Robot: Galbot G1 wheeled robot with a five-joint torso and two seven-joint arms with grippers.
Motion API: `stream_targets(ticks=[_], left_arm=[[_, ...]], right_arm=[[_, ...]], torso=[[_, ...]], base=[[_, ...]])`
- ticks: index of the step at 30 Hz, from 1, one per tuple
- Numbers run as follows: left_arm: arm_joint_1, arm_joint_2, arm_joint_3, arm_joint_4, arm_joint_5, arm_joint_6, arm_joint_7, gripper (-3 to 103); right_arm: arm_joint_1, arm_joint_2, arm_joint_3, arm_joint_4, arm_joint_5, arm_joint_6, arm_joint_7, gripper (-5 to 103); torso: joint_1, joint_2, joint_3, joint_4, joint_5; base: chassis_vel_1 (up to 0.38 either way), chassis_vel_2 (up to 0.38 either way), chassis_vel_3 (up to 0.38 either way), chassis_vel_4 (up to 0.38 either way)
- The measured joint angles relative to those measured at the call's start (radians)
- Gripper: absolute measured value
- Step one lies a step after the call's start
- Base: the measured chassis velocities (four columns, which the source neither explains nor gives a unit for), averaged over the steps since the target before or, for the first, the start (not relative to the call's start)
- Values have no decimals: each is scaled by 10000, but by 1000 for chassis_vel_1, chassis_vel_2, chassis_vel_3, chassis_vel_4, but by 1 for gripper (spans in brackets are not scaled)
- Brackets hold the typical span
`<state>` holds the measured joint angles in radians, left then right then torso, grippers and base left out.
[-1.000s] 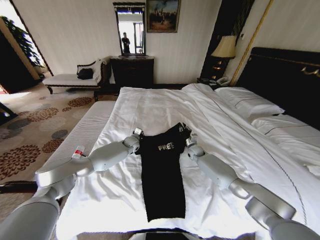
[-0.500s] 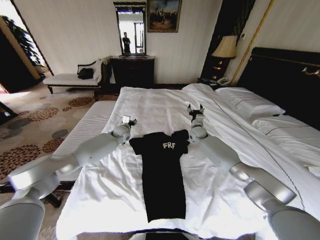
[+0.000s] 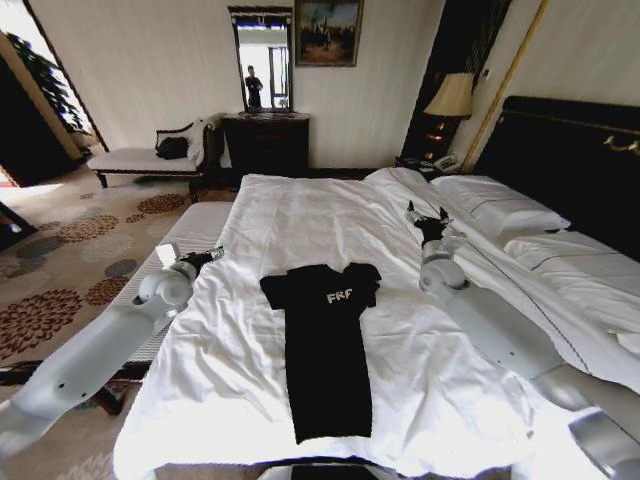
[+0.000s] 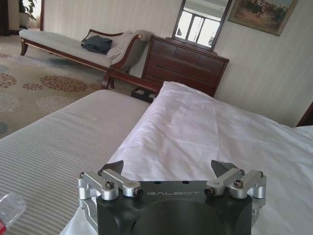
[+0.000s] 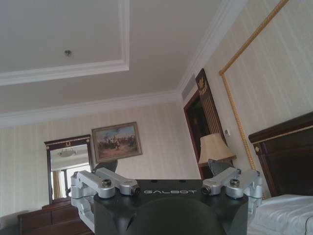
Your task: Fold the clothes on the bed.
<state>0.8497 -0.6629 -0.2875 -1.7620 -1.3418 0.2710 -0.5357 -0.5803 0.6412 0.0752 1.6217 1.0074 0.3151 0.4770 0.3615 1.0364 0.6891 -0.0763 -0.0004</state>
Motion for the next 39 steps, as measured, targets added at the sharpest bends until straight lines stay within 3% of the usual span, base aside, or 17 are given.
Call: stream_targets(ticks=[1, 3, 4, 8, 9, 12, 15, 17, 18, 22, 23, 24, 27, 32, 35, 39], left_arm=[[0, 0, 0, 0, 0, 0, 0, 100], [1114, -266, -704, 33, 1099, -305, 664, 100], [1114, -266, -704, 33, 1099, -305, 664, 100], [2585, -1318, -1146, -186, 4109, -1252, 1761, 100], [2585, -1318, -1146, -186, 4109, -1252, 1761, 100], [2965, -2212, -1133, -497, 5598, -2002, 2161, 100], [3068, -2529, -1089, -667, 5774, -2143, 2201, 100], [3436, -3375, -1026, -1086, 6012, -2310, 2209, 100], [3436, -3375, -1026, -1086, 6012, -2310, 2209, 100], [4332, -4315, -945, -1495, 6915, -2803, 2415, 100], [4332, -4315, -945, -1495, 6915, -2803, 2415, 100], [4707, -4663, -903, -1686, 7102, -2946, 2484, 100], [5354, -5269, -697, -2038, 7284, -3113, 2599, 100], [5780, -5776, -531, -2430, 7436, -3192, 2622, 100], [6350, -6192, -419, -3114, 7549, -3177, 2551, 100], [6975, -6294, -479, -3853, 8056, -3016, 2278, 100]], right_arm=[[0, 0, 0, 0, 0, 0, 0, 100], [-1071, -197, 1091, 504, -340, 139, -222, 100], [-1071, -197, 1091, 504, -340, 139, -222, 100], [-3432, 366, 3370, 998, -1535, 820, -1158, 100], [-3432, 366, 3370, 998, -1535, 820, -1158, 100], [-4411, 1184, 4554, 627, -2863, 1798, -2349, 100], [-4647, 1528, 4899, 449, -3194, 2151, -2788, 100], [-5136, 2478, 5512, 37, -3871, 2770, -3547, 100], [-5136, 2478, 5512, 37, -3871, 2770, -3547, 100], [-5659, 3858, 5870, -745, -5626, 3541, -4137, 100], [-5659, 3858, 5870, -745, -5626, 3541, -4137, 100], [-5818, 4525, 5917, -975, -6500, 3801, -4207, 100], [-6264, 5904, 5602, -823, -7299, 3909, -4050, 100], [-6793, 6886, 4748, 25, -7017, 3361, -3148, 100], [-7508, 7609, 4008, 1021, -6410, 2493, -2103, 100], [-8313, 7905, 3653, 2049, -6285, 1744, -1414, 100]], torso=[[0, 0, 0, 0, 0], [-1, 0, 0, 13, -6], [-1, 0, 0, 13, -6], [-3, 1, 0, 8, -2], [-3, 1, 0, 8, -2], [0, 0, 2, 2, 4], [2, 0, 2, 3, 3], [2, 0, 2, 6, 3], [2, 0, 2, 6, 3], [1, 0, 2, 9, -1], [1, 0, 2, 9, -1], [1, 0, 2, 8, -1], [1, -2, 3, 11, 4], [1, -2, 2, 9, -4], [0, -1, 2, 9, -6], [0, -1, 1, 7, -6]], base=[[0, 0, 0, 0], [0, 0, 0, 0], [0, 0, 0, 0], [0, 0, 0, 0], [0, 0, 0, 0], [0, 0, 0, 0], [0, 0, 0, 0], [0, 0, 0, 0], [0, 0, 0, 0], [0, 0, 0, 0], [0, 0, 0, 0], [0, 0, 0, 0], [0, 0, 0, 0], [0, 0, 0, 0], [0, 0, 0, 0], [0, 0, 0, 0]])
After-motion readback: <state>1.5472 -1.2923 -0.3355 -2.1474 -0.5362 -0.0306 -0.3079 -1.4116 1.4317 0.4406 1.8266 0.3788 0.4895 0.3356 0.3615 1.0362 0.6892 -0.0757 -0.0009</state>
